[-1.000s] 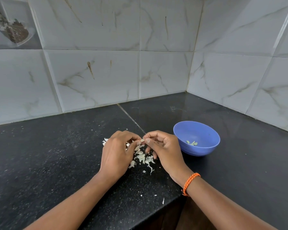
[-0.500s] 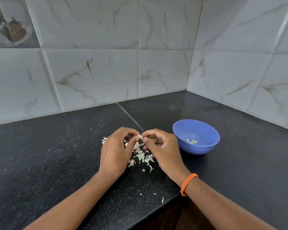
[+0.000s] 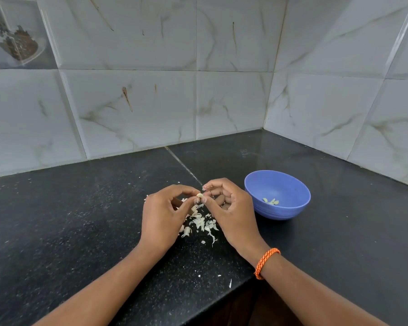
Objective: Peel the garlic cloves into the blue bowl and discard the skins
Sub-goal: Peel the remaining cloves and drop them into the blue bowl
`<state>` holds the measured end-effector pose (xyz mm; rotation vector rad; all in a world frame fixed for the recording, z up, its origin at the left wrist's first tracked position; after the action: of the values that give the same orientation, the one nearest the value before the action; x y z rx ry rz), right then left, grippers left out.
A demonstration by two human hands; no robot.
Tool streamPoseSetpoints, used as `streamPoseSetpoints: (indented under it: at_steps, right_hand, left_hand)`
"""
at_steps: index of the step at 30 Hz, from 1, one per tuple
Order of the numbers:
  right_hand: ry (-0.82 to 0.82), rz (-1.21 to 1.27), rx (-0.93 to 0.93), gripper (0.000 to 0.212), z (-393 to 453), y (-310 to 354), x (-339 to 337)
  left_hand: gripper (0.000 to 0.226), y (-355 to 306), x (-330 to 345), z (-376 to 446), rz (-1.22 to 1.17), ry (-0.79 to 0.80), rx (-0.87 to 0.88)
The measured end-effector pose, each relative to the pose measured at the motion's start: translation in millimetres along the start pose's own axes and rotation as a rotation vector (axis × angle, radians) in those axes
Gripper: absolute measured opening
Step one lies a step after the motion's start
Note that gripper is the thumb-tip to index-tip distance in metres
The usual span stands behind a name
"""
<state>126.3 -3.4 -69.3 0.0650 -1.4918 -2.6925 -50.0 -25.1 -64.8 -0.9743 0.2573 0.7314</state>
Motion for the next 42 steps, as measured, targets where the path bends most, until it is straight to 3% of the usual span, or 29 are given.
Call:
streamPoseSetpoints:
  at_steps: [14,28,42]
  right_hand:
    - [0.033,-0.144,-0.089,0.009,-2.9,3.1,4.0]
    - [0.12,0.077,0.004,0.021,-5.9,5.2,6.7]
    - [0.079,0.179,0.081,0.022,-2.4,7.2,3.0]
  left_hand:
    - [0.02,-2.7,-0.4,-0.9,-0.062,-0.024,-0.076]
    - [0.014,-0.1,0.6,0.0,-0.108,-0.006,-0.094]
    - [0.011,-3.1,2.9,-0.9,-0.156,0.058,-0.071]
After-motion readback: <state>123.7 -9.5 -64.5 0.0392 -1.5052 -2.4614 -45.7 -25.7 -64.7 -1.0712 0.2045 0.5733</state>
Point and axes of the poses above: each hand's wrist, its own z-axis towards the middle knuckle, its own x-axis out of the palm, y = z × x, the point moved 2 cm from there along z, towards the middle knuckle, and after that the axes turned 14 degrees about z, right-handed, at the moved point
